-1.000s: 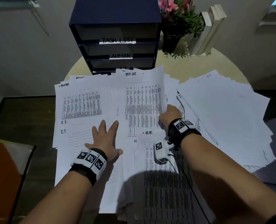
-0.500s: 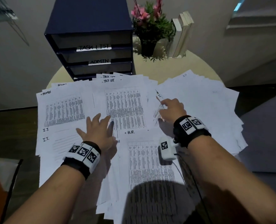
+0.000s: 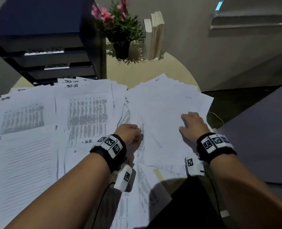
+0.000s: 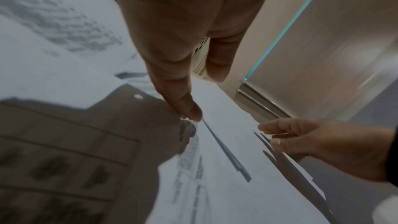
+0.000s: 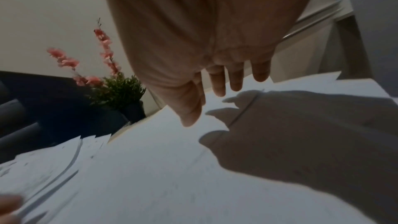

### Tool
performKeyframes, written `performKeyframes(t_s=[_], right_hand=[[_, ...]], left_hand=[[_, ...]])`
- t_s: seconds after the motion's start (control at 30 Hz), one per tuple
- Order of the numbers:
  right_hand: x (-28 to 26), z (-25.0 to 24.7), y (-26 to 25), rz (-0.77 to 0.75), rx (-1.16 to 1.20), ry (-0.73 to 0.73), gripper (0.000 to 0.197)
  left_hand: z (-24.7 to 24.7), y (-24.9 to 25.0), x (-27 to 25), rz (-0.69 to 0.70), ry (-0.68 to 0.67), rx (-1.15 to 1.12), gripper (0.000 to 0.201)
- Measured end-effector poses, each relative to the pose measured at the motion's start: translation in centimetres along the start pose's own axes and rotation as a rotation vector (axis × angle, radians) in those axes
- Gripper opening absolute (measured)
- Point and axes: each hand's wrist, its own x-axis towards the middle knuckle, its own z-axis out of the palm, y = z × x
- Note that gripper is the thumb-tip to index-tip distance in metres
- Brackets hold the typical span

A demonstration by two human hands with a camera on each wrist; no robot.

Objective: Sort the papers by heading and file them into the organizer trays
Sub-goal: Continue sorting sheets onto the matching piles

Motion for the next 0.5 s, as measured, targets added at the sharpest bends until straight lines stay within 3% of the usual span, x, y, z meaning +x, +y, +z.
performKeyframes(t_s=[0.07, 0.27, 0.37, 0.43, 0.5], right_hand=[[0.0, 1.3, 0.7, -0.047, 0.003, -0.051, 0.063], [0.0, 3.0, 1.7, -0.115, -0.035, -0.093, 0.069], [0.0, 2.2, 1.6, -0.158, -0.039, -0.152, 0.077], [-0.5, 1.8, 1.3, -0.274, -0.042, -0.181, 0.085], [-1.2, 1.7, 0.7, -0.400, -0.024, -0.215, 0.092]], left_hand=[[2.1, 0.6, 0.7, -0.057, 0.006, -0.030, 0.008], [5.6, 1.4, 2.7, -0.083, 0.137, 0.055, 0.021], [6.8, 2.2, 2.5, -0.004, 0.241, 0.115, 0.023], [7.0, 2.5, 2.7, 0.067, 0.322, 0.086, 0.006], [6.8, 2.5, 3.2, 0.109, 0.351, 0.027, 0.033]])
